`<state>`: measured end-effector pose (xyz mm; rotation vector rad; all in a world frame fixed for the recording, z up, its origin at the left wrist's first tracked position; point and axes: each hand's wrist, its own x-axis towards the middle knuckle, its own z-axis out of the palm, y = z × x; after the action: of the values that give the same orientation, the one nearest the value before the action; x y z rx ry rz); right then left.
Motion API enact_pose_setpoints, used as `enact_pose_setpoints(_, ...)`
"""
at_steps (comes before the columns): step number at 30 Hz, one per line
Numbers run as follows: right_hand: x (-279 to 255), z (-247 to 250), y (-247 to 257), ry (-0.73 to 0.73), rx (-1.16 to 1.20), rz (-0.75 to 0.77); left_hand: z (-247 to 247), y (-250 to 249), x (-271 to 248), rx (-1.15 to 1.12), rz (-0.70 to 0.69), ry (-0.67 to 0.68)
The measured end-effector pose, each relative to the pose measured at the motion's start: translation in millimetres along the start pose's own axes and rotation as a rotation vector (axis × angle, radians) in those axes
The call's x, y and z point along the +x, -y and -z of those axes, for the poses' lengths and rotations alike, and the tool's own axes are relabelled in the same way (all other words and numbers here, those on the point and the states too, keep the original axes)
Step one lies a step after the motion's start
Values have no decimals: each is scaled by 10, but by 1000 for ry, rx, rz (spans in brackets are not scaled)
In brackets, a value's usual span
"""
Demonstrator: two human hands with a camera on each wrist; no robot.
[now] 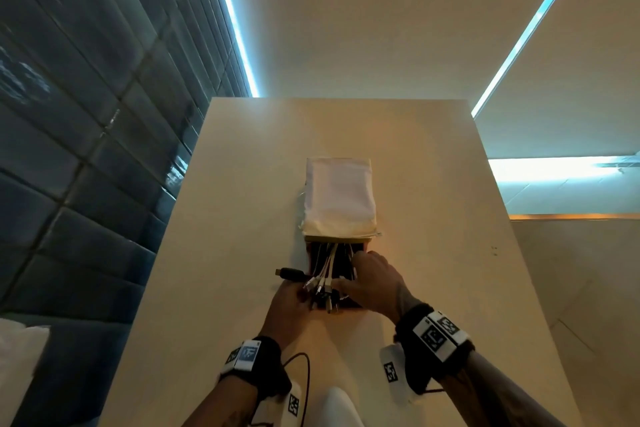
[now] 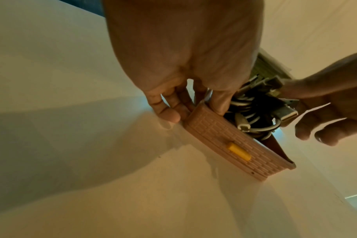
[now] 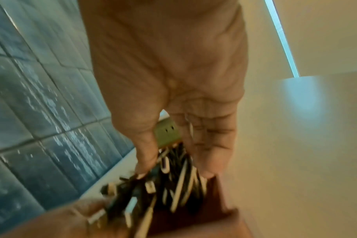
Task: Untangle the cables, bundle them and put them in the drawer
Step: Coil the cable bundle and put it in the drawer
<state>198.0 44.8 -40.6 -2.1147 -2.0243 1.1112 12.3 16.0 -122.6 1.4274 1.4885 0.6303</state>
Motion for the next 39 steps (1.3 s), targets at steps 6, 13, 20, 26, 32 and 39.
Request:
enact_pose_setpoints(6, 101, -159, -171, -36, 72, 28, -43, -43, -97, 11, -67, -160)
enact_pose_setpoints(13, -81, -389, -405, -78, -27, 184, 26, 16, -254, 255, -229, -122)
enact_pose_setpoints(20, -123, -155, -658, 150, 421, 22, 149, -175, -348, 201, -266, -44)
enact_pose_setpoints(26, -69, -23, -490, -85, 355, 84, 55, -314, -198, 324, -265, -63)
enact_pose_setpoints(32, 32, -154, -372, -20, 203, 2, 69, -341, 88, 283, -160, -99)
enact_pose_setpoints(39, -7, -281, -376, -29, 198, 42, 225, -366, 39, 211, -99, 66)
